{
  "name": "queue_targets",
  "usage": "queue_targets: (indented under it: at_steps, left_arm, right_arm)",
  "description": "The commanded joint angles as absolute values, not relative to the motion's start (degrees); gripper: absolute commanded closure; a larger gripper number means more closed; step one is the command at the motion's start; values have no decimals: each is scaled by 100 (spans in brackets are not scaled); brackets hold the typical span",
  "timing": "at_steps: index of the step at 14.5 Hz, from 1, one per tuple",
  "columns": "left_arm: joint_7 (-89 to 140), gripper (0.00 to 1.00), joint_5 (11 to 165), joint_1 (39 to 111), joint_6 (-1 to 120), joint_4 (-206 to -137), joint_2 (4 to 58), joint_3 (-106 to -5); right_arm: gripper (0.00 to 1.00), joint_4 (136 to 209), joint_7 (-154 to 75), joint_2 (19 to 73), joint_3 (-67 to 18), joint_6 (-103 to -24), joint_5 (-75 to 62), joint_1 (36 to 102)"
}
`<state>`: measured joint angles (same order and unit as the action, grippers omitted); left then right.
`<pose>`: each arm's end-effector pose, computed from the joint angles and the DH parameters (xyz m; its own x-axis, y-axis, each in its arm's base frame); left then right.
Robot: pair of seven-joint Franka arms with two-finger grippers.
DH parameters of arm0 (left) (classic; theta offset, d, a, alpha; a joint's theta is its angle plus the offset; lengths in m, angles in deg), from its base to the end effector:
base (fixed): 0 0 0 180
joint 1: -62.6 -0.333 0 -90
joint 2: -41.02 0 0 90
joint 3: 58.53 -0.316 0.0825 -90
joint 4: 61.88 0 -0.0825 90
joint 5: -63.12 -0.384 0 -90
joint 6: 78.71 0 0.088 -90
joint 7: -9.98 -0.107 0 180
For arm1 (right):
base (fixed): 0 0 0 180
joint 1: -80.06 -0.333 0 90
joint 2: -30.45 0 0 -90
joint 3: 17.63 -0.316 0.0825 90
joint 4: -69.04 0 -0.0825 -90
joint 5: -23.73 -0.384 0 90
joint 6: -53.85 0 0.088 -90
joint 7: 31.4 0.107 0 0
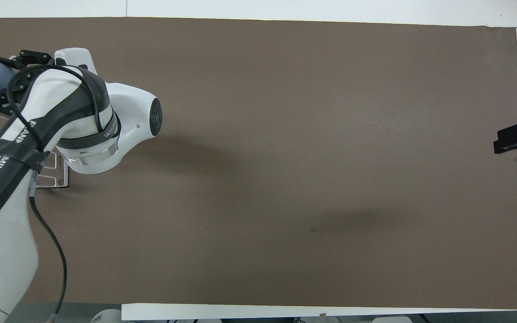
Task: Hang cup on cup holder
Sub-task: 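Carry the cup with the left gripper onto the rack's top peg, then open the left gripper and withdraw it from the hung cup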
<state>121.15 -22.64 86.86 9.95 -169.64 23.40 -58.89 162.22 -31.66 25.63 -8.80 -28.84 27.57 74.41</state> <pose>0.5927 -0.1440 0.3983 0.2472 -0.0455 0.9679 0.9044 -0.3476 -0.2474 0.5130 -0.0400 0.6327 0.9933 -0.0574 -0.0998 -0.0522 -0.9972 0.0536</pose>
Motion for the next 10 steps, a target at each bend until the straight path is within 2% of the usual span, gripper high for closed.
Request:
queue_targets:
  at_steps: [1,10]
  left_arm:
    - [12440,100,-2530,8633,655,-17007,2099,-5888]
    - [12845,100,-2539,8501,716,-17297,2002,-5844]
  right_arm:
    - [1,16141,-3385,2632,-920,-2815,2909,7540]
    - [1,16141,-3491,2606,-999,-2648,3033,7522]
